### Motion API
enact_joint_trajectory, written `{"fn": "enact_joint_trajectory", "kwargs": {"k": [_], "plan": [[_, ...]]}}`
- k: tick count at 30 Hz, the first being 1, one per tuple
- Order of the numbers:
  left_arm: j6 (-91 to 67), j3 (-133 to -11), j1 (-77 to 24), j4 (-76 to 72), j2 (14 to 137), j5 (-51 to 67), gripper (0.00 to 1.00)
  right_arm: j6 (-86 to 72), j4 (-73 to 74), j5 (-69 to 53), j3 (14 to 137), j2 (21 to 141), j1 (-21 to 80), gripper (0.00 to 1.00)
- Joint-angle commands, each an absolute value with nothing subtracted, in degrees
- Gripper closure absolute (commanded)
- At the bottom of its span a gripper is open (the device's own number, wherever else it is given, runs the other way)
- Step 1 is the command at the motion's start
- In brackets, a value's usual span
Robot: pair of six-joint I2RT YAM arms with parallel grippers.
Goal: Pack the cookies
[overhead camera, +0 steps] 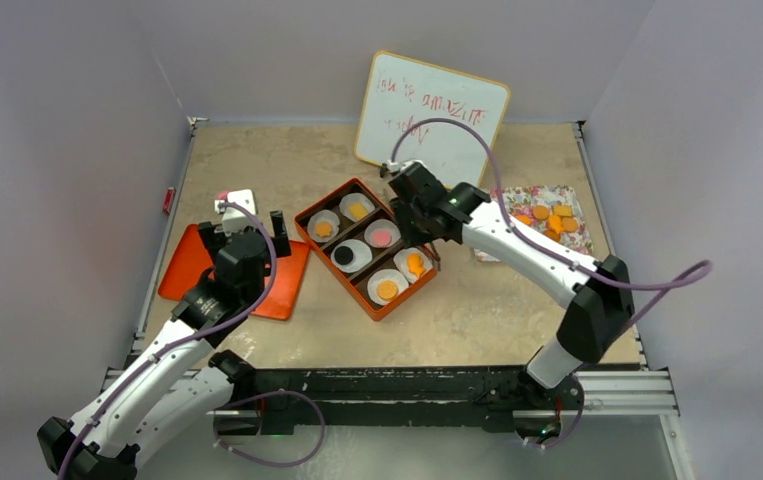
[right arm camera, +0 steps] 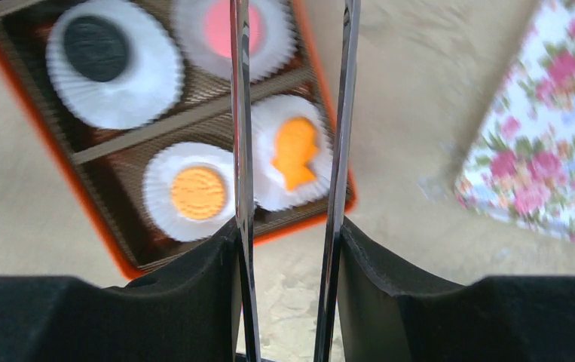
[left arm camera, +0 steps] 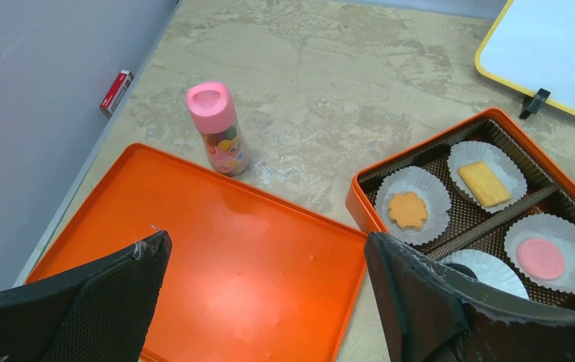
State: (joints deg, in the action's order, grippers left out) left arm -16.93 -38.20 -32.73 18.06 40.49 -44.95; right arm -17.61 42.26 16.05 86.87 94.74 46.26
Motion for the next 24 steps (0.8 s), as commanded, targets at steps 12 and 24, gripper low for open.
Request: {"fn": "enact_joint_trajectory", "kwargs": {"k": [12,24], "plan": [[-17.3,-37.9,-32.5,16.9,40.7,-44.5,0.00,-38.4,39.3,26.1,58.8,72.2,31.4,0.52],[-17.4,-37.9,-32.5,17.0,40.8,-44.6,0.00,-45.0,33.7,24.0,47.3,72.2,28.5,0.48]]}}
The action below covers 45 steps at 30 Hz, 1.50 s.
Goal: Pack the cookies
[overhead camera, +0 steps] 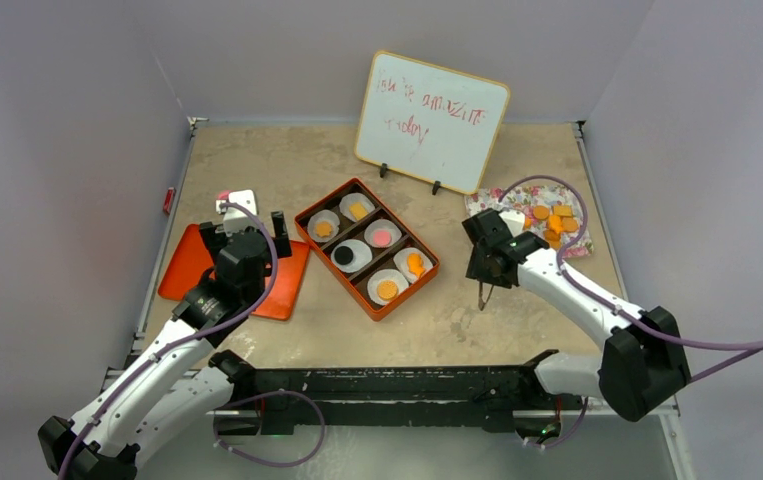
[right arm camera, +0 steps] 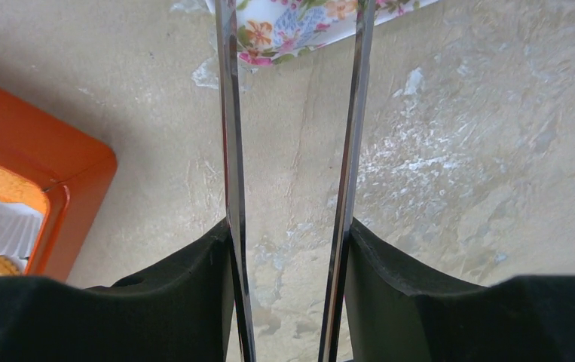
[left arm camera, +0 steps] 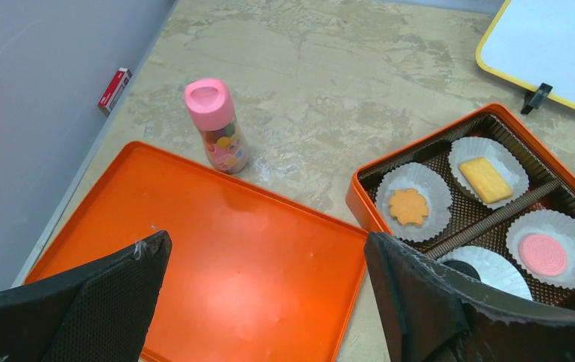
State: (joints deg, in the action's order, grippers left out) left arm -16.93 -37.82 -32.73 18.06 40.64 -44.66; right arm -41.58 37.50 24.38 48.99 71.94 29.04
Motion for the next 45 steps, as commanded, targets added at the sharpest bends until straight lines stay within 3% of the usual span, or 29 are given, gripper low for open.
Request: {"fn": "enact_joint_trajectory", "kwargs": {"k": [1,25,39,45], "plan": [[-17.4,-37.9,-32.5,17.0,40.8,-44.5,0.00,-45.1,33.2,23.5,46.9,72.7,28.4,0.48],[-17.5,-37.7,-32.5,17.0,42.0,-44.4,0.00,-48.5,31.0,16.2,41.8,80.8,27.9,0.35],[-19.0,-38.0,-32.4,17.5,45.1,-44.7,0.00,-44.7,32.1,15.9,43.6,75.7,27.9,0.16],[-23.7,-38.8,-31.4,20.1,46.4,-45.3,0.00,-42.8,33.6,15.8,44.4,72.2,27.9,0.13]]}}
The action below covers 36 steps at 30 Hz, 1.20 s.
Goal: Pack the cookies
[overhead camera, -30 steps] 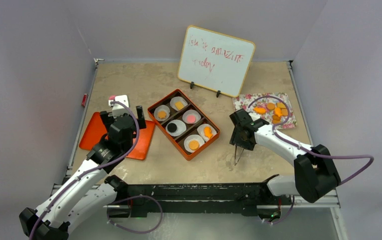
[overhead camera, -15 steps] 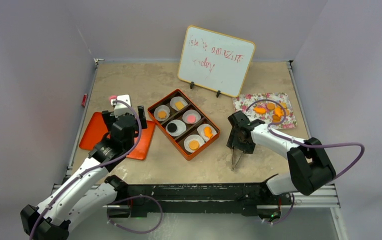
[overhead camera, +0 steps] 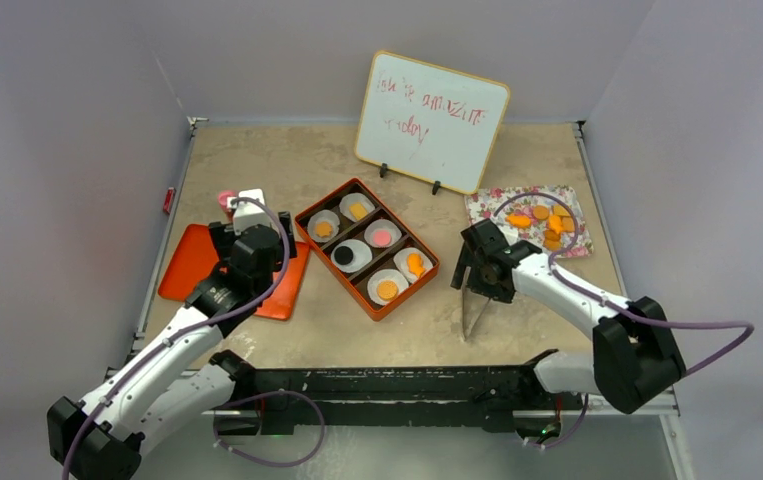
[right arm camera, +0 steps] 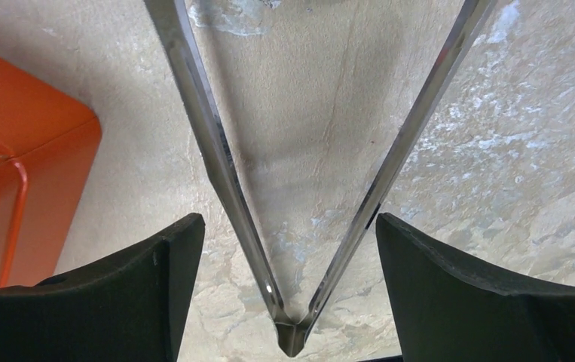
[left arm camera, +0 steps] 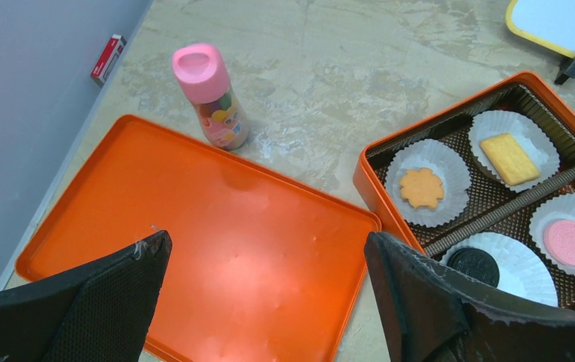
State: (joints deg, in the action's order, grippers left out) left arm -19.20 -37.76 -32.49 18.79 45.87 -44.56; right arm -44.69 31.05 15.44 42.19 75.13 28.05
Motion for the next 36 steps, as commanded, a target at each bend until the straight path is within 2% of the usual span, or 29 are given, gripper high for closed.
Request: {"fn": "enact_joint_trajectory", "kwargs": {"k": [1,10,18,23,33,36], "plan": [[-25.0,-38.9,-31.3,21.0,46.7,-45.3,0.00,-42.3,34.1,16.0,44.7,71.1,27.9,0.13],[-42.8,-40.6,-25.0,34.0,50.8,-43.8,0.00,-33.2,33.9,15.2,47.1,60.3,27.9,0.10],[-61.5,-38.3,-8.5,45.9,52.9,-29.1,0.00,-26.3,31.4,12.6,47.8,54.5,27.9,0.03],[-68.3,-36.5,-4.3,50.7,52.4,-25.9,0.00,-23.6,30.7,9.8,48.2,52.7,27.9,0.01],[-77.0,-32.3,-0.3,52.6,54.3,-21.6,0.05,-19.4,27.7,6.0,45.4,49.3,27.9,0.01],[-77.0,-31.7,2.0,49.9,55.8,-20.3,0.11,-18.3,27.6,5.9,44.3,48.3,27.9,0.01]]}}
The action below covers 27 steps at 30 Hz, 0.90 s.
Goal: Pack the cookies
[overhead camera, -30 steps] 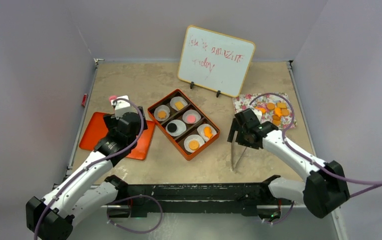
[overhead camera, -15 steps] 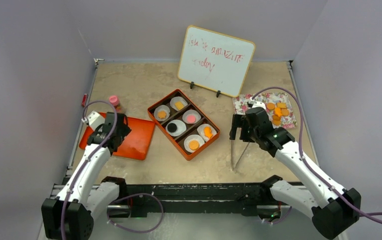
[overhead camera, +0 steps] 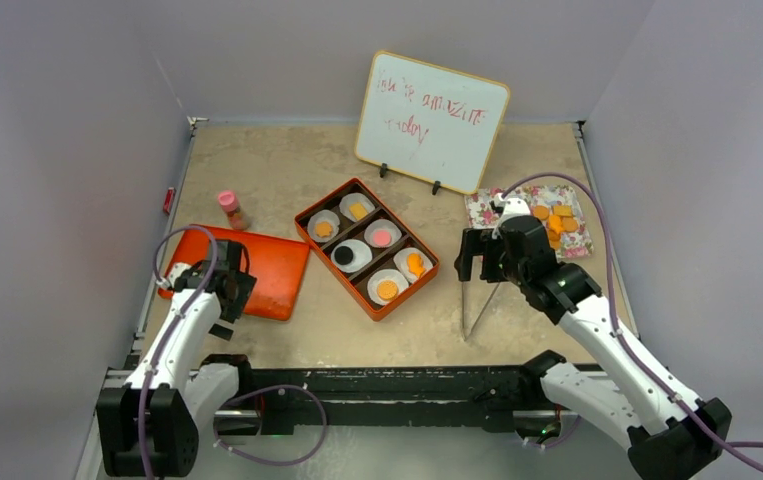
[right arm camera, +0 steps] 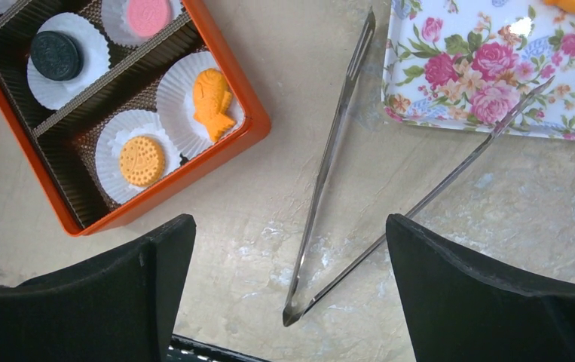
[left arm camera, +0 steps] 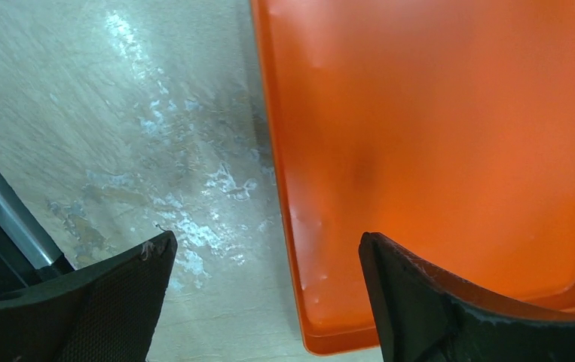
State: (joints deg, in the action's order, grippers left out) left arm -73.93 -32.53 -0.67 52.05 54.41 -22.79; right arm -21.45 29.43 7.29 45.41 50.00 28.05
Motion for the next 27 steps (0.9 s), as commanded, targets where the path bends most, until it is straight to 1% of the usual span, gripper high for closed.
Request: {"fn": "enact_joint_trajectory", "kwargs": {"k": [1,8,10,13,23,27], "plan": [[-76.9,-31.8,2.6,48.7,56.6,-20.1,0.12,-18.1,27.7,5.8,44.1,48.0,27.9,0.01],[-74.5,-33.9,7.9,44.0,64.4,-19.1,0.28,-18.2,28.1,4.2,44.1,46.1,27.9,0.01],[-73.9,-34.3,9.2,43.1,66.5,-18.7,0.35,-18.2,28.2,4.0,44.4,46.0,27.9,0.01],[-74.0,-34.7,10.2,42.8,69.0,-18.8,0.42,-18.1,28.3,3.8,45.0,46.2,27.9,0.01],[-75.0,-29.5,11.8,37.6,69.5,-18.1,0.53,-17.0,27.4,2.8,46.1,47.9,27.9,0.01],[-75.6,-27.6,12.5,35.8,69.5,-16.4,0.61,-16.0,26.3,1.6,46.4,48.6,27.9,0.01]]}}
